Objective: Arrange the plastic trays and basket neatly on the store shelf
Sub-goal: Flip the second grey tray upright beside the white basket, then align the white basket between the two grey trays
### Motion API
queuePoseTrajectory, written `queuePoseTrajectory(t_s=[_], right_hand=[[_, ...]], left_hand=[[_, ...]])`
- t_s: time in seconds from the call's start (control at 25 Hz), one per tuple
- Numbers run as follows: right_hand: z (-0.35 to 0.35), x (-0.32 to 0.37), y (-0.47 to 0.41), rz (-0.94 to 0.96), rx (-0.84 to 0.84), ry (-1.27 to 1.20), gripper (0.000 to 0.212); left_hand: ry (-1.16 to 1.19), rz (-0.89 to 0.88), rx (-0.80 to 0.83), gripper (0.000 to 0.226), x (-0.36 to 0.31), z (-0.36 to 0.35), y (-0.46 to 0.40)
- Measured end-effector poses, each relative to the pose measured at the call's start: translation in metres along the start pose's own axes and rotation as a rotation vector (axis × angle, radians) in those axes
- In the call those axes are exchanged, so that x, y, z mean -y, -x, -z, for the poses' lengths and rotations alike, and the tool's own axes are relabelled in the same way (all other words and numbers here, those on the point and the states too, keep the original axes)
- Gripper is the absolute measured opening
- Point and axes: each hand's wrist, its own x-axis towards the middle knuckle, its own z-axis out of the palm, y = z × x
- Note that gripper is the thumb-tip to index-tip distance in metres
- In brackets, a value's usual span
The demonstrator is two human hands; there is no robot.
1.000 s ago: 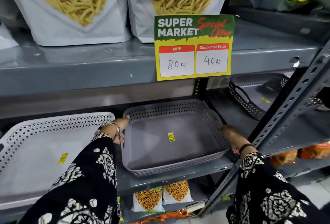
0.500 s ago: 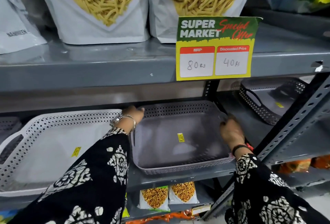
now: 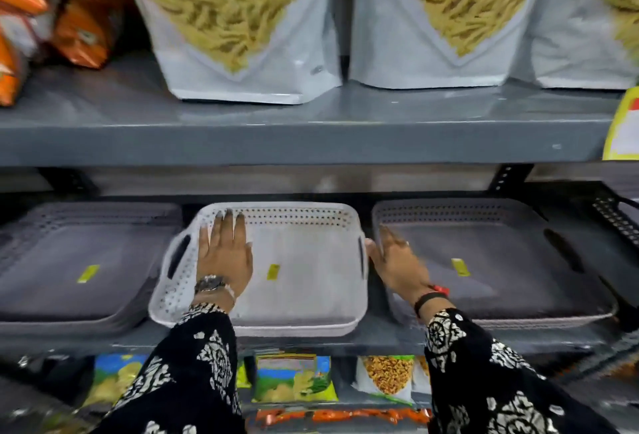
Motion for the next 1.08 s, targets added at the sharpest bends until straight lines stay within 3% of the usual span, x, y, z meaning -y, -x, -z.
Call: queuePoseTrajectory(t_s=[0.2,0.44,0.56,0.8,0.96,1.08], right_hand=[[-0.031,0.022,-0.003,-0.094,-0.029,-0.064,0.061],[-0.042,0.028,-0.004,-0.137,-0.140,-0.045,0.052],[-0.046,0.030,-0.006,-0.117,-0.188,-0.034,0.047],[-0.051,0.036,-0.004,-0.126,-0.196,0.024,0.048],[-0.050,0.034,-0.006,-0.107,-0.124,0.169,0.052],[-0.049,0.038,-0.006,-0.122,-0.061,0.251,0.055]], left_hand=[[0.017,0.160,0.055,0.060,0.083,0.007,-0.007],[0.087,0.397,0.260,0.053,0.127,-0.002,-0.017],[0.197,0.333,0.296,0.051,0.128,-0.009,-0.017],[0.125,0.270,0.218,0.043,0.120,-0.011,-0.018],[0.230,0.251,0.246,0.052,0.123,-0.011,-0.022],[0.168,0.136,0.275,0.061,0.124,-0.016,-0.028]])
